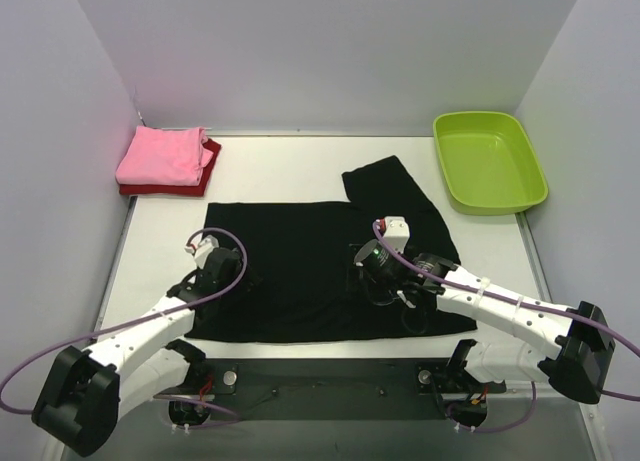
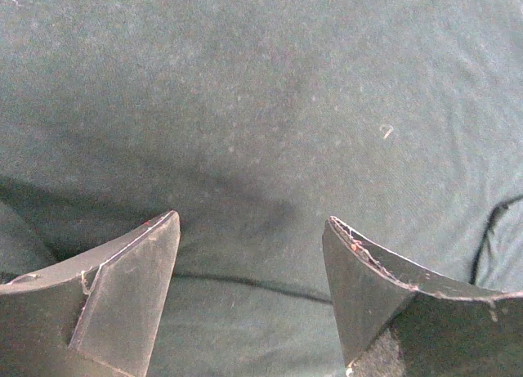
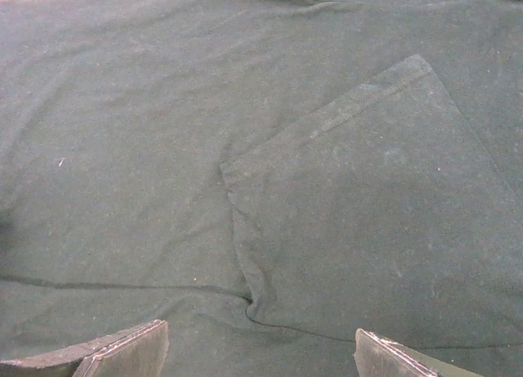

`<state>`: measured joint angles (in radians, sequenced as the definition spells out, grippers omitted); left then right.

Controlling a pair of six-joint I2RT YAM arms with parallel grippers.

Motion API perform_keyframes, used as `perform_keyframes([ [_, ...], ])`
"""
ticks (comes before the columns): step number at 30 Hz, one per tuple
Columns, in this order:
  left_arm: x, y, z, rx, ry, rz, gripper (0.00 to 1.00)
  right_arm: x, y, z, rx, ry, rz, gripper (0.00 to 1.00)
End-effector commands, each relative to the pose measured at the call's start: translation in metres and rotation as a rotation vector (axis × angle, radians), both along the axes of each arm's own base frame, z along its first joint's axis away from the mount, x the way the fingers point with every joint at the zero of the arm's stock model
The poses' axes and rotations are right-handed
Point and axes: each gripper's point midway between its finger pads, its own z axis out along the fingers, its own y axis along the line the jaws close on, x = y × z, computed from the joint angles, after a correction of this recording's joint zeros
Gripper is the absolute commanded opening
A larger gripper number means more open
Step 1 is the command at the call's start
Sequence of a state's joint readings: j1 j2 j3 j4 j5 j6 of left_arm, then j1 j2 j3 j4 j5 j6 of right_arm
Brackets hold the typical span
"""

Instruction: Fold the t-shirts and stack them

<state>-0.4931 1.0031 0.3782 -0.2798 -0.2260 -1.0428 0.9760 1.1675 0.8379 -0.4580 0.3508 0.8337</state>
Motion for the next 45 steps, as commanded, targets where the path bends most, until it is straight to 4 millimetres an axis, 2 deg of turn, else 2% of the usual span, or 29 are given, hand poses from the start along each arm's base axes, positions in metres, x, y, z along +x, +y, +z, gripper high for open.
perform_keyframes([
  [1, -0.063, 0.013, -0.036, 0.012, 0.216, 0.004, 0.81, -0.001, -0.008, -0.002, -0.021, -0.010, -0.012, 1.00],
  [4, -0.073, 0.014, -0.033, 0.006, 0.215, 0.003, 0.80, -0.001, -0.008, -0.002, -0.022, -0.008, -0.016, 1.00],
  [7, -0.072, 0.013, -0.018, -0.011, 0.173, 0.001, 0.79, -0.001, -0.006, -0.003, -0.019, -0.003, -0.015, 1.00],
  [9, -0.064, 0.009, 0.010, -0.041, 0.100, -0.006, 0.79, 0.003, -0.002, 0.002, -0.025, -0.012, -0.009, 1.00],
  [11, -0.056, 0.011, 0.029, -0.026, 0.051, -0.012, 0.79, 0.011, 0.000, 0.008, -0.039, -0.026, -0.009, 1.00],
  [12, -0.044, 0.007, 0.052, -0.030, -0.006, -0.023, 0.79, 0.021, 0.005, 0.021, -0.031, -0.051, -0.002, 1.00],
  [14, -0.028, 0.005, 0.072, -0.007, -0.045, -0.024, 0.79, 0.039, 0.003, 0.027, -0.053, -0.056, -0.024, 1.00],
  [15, -0.016, 0.000, 0.093, -0.001, -0.094, -0.042, 0.80, 0.053, 0.010, 0.043, -0.032, -0.076, -0.009, 1.00],
  [16, -0.004, -0.003, 0.106, 0.003, -0.125, -0.040, 0.81, 0.071, 0.001, 0.045, -0.026, -0.074, -0.055, 1.00],
  [18, 0.013, -0.009, 0.109, 0.046, -0.118, -0.071, 0.82, 0.095, 0.004, 0.041, -0.002, -0.049, -0.073, 1.00],
  [19, 0.028, -0.017, 0.128, 0.026, -0.159, -0.075, 0.83, 0.119, -0.006, 0.053, 0.021, -0.068, -0.118, 1.00],
  [20, 0.037, -0.018, 0.121, 0.048, -0.132, -0.074, 0.83, 0.131, -0.008, 0.042, 0.010, -0.042, -0.131, 1.00],
  [21, 0.044, -0.020, 0.123, 0.055, -0.135, -0.083, 0.83, 0.143, -0.011, 0.041, 0.017, -0.036, -0.151, 1.00],
  [22, 0.055, -0.024, 0.130, 0.046, -0.160, -0.082, 0.83, 0.157, -0.011, 0.048, 0.037, -0.045, -0.163, 1.00],
  [23, 0.061, -0.025, 0.122, 0.061, -0.131, -0.082, 0.83, 0.172, -0.026, 0.033, 0.024, -0.011, -0.209, 1.00],
  [25, 0.074, -0.021, 0.118, 0.057, -0.122, -0.073, 0.83, 0.190, -0.029, 0.029, 0.059, 0.003, -0.230, 1.00],
  [26, 0.078, -0.020, 0.110, 0.057, -0.096, -0.070, 0.83, 0.200, -0.041, 0.018, 0.058, 0.028, -0.263, 1.00],
  [29, 0.086, -0.013, 0.100, 0.042, -0.072, -0.055, 0.83, 0.219, -0.045, 0.004, 0.064, 0.042, -0.268, 1.00],
  [33, 0.090, -0.003, 0.098, 0.052, -0.076, -0.042, 0.83, 0.238, -0.056, -0.013, 0.076, 0.063, -0.288, 1.00],
  [39, 0.090, 0.005, 0.099, 0.067, -0.072, -0.041, 0.82, 0.248, -0.061, -0.041, 0.065, 0.101, -0.300, 1.00],
  [41, 0.089, 0.008, 0.099, 0.069, -0.071, -0.038, 0.82, 0.244, -0.065, -0.052, 0.058, 0.125, -0.312, 1.00],
  [45, 0.086, 0.010, 0.100, 0.065, -0.079, -0.039, 0.82, 0.222, -0.073, -0.081, 0.042, 0.191, -0.341, 1.00],
])
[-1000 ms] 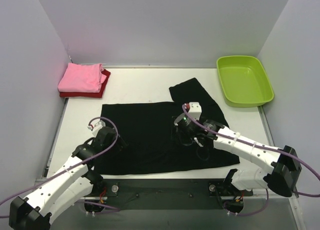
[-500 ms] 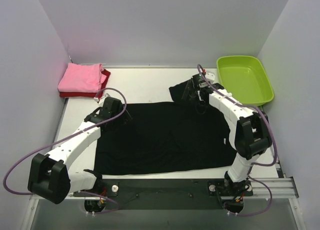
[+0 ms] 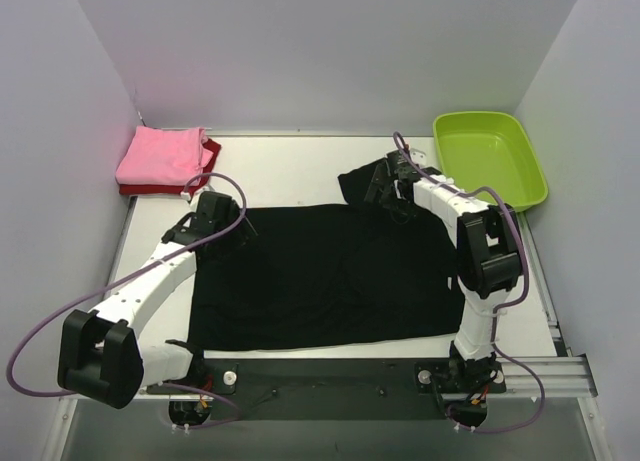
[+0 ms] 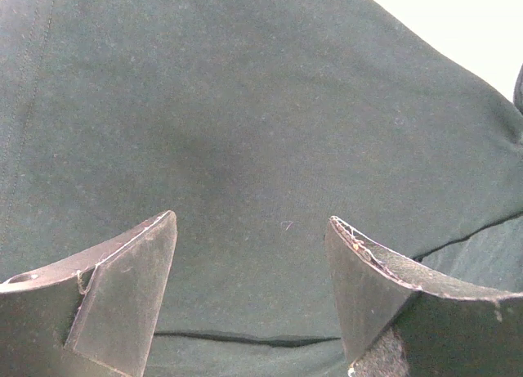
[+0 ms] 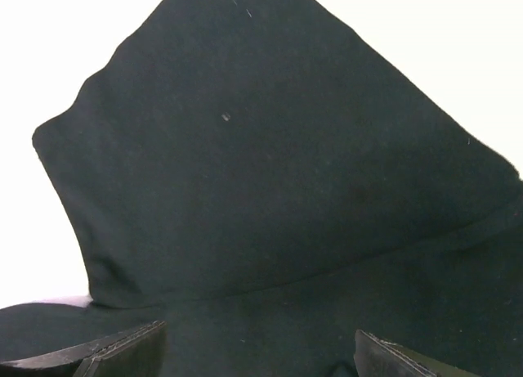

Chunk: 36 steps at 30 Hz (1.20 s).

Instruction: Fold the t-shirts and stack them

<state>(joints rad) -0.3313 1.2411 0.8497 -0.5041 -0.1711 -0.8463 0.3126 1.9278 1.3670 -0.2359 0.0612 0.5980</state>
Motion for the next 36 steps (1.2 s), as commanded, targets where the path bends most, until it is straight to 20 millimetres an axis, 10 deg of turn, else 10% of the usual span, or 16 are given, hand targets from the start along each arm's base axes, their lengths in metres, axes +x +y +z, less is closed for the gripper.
perform_keyframes([
  [1, 0.007, -0.001, 0.018, -0.018, -0.073, -0.021, 0.82, -0.018, -0.008, -0.022, -0.003, 0.051, -0.021, 1.00],
  [24, -0.010, -0.001, 0.010, -0.075, -0.086, -0.025, 0.82, -0.129, -0.039, -0.052, 0.001, 0.155, -0.097, 0.99],
  [30, -0.009, 0.011, 0.000, -0.015, -0.077, 0.007, 0.82, -0.115, -0.041, -0.029, -0.027, 0.090, -0.093, 0.99],
  [36, 0.022, 0.029, 0.002, 0.059, -0.044, 0.023, 0.91, -0.077, -0.029, 0.036, -0.027, -0.043, -0.054, 1.00],
])
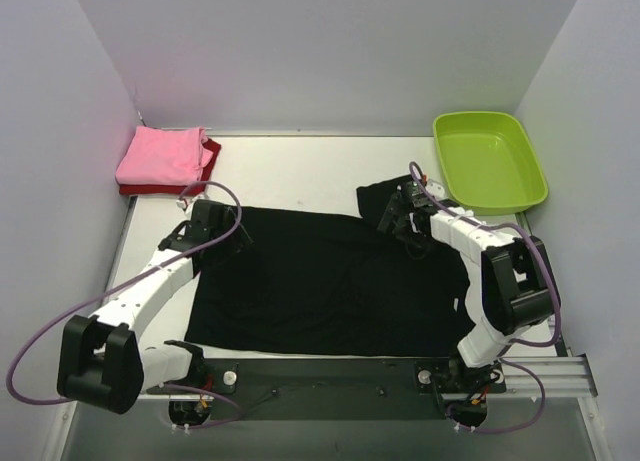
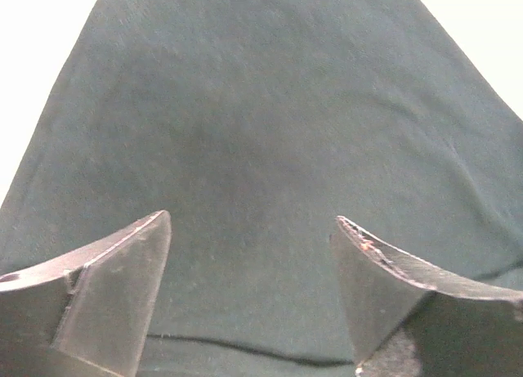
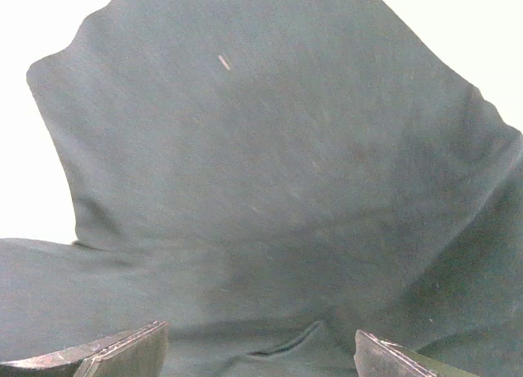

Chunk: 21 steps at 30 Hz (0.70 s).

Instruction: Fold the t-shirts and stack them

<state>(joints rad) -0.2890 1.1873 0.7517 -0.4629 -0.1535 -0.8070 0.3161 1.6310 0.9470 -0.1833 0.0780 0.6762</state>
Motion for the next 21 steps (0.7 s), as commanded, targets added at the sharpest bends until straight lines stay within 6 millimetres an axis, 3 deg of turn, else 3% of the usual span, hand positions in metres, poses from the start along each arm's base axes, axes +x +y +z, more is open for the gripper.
perform_keyframes([
  [1, 0.040, 0.014, 0.019, 0.040, -0.049, 0.014, 0.92, 0.024, 0.002, 0.064, -0.036, -0.117, 0.023, 1.00],
  [2, 0.052, 0.016, 0.027, 0.025, -0.076, 0.022, 0.93, 0.029, 0.002, 0.076, -0.045, -0.146, 0.028, 1.00],
  [5, 0.072, 0.036, 0.018, 0.007, -0.043, 0.080, 0.91, 0.030, 0.005, 0.099, -0.041, -0.195, 0.041, 1.00],
  [9, 0.117, 0.055, 0.015, 0.009, -0.017, 0.119, 0.91, 0.016, 0.020, 0.122, -0.025, -0.263, 0.088, 1.00],
  [11, 0.130, 0.063, 0.010, 0.014, 0.000, 0.123, 0.89, 0.011, 0.023, 0.126, -0.024, -0.280, 0.100, 1.00],
  [12, 0.136, 0.064, -0.003, 0.016, 0.033, 0.121, 0.88, 0.006, 0.027, 0.127, -0.013, -0.287, 0.115, 1.00],
  [14, 0.156, 0.065, 0.000, 0.003, 0.020, 0.102, 0.86, 0.002, 0.031, 0.129, -0.008, -0.295, 0.131, 1.00],
  [15, 0.160, 0.065, -0.016, 0.003, 0.058, 0.099, 0.84, -0.001, 0.033, 0.130, -0.004, -0.306, 0.138, 1.00],
  [16, 0.172, 0.064, -0.010, -0.008, 0.038, 0.089, 0.83, -0.004, 0.035, 0.130, -0.004, -0.309, 0.151, 1.00],
  [21, 0.194, 0.061, -0.035, -0.019, 0.072, 0.067, 0.77, -0.011, 0.036, 0.127, -0.014, -0.314, 0.172, 1.00],
])
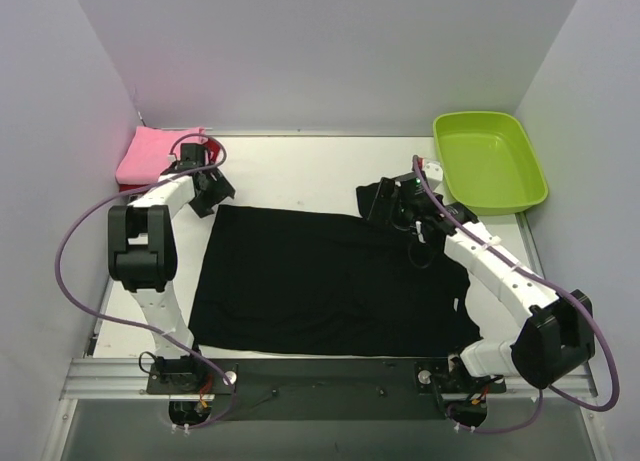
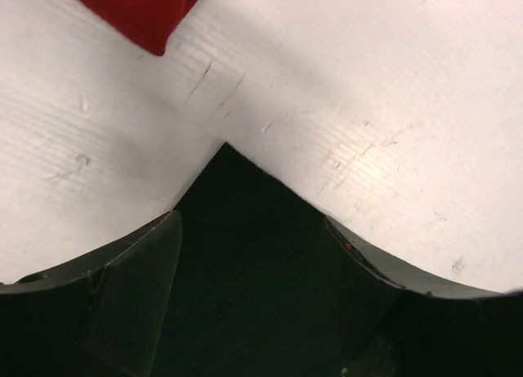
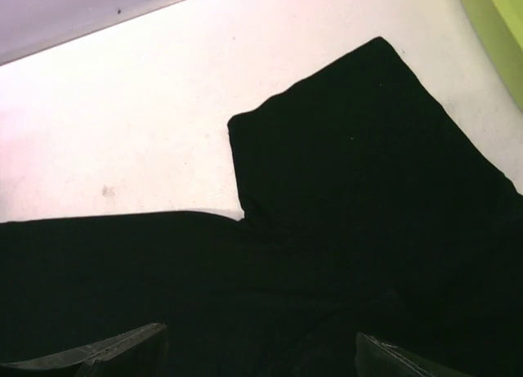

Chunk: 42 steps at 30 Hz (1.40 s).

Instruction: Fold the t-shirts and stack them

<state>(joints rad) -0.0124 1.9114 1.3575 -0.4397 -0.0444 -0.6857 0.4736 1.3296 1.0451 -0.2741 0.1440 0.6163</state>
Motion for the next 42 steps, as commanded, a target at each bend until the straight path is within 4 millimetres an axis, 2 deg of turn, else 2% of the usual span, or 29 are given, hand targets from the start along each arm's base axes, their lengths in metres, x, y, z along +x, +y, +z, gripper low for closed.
perform_keyframes([
  [1, 0.029, -0.010, 0.000, -0.046, -0.037, -0.065, 0.76, -0.009, -0.009, -0.003, -0.051, -0.005, 0.000, 1.00],
  [2, 0.035, -0.013, 0.001, -0.058, -0.045, -0.076, 0.74, -0.009, -0.010, -0.003, -0.055, -0.006, 0.001, 1.00],
  [3, 0.037, -0.001, -0.006, -0.067, -0.035, -0.053, 0.72, -0.010, -0.010, -0.005, -0.053, -0.004, 0.002, 1.00],
  [9, 0.048, 0.005, -0.019, -0.121, -0.031, -0.070, 0.62, -0.011, -0.009, -0.009, -0.054, 0.003, 0.006, 1.00],
  [18, 0.031, 0.015, -0.044, -0.101, 0.062, -0.143, 0.57, -0.011, -0.004, -0.018, -0.038, 0.028, 0.014, 1.00],
  [23, 0.024, 0.007, -0.056, -0.131, 0.083, -0.197, 0.51, -0.012, -0.002, -0.024, -0.032, 0.042, 0.020, 1.00],
  [27, 0.013, 0.005, -0.062, -0.139, 0.128, -0.230, 0.49, -0.014, -0.001, -0.025, -0.030, 0.044, 0.022, 1.00],
  [35, -0.009, 0.010, -0.066, -0.106, 0.214, -0.260, 0.46, -0.017, 0.000, -0.028, -0.018, 0.054, 0.029, 1.00],
  [42, -0.025, 0.034, -0.060, 0.049, 0.271, -0.234, 0.45, -0.022, 0.001, -0.029, 0.006, 0.056, 0.038, 1.00],
])
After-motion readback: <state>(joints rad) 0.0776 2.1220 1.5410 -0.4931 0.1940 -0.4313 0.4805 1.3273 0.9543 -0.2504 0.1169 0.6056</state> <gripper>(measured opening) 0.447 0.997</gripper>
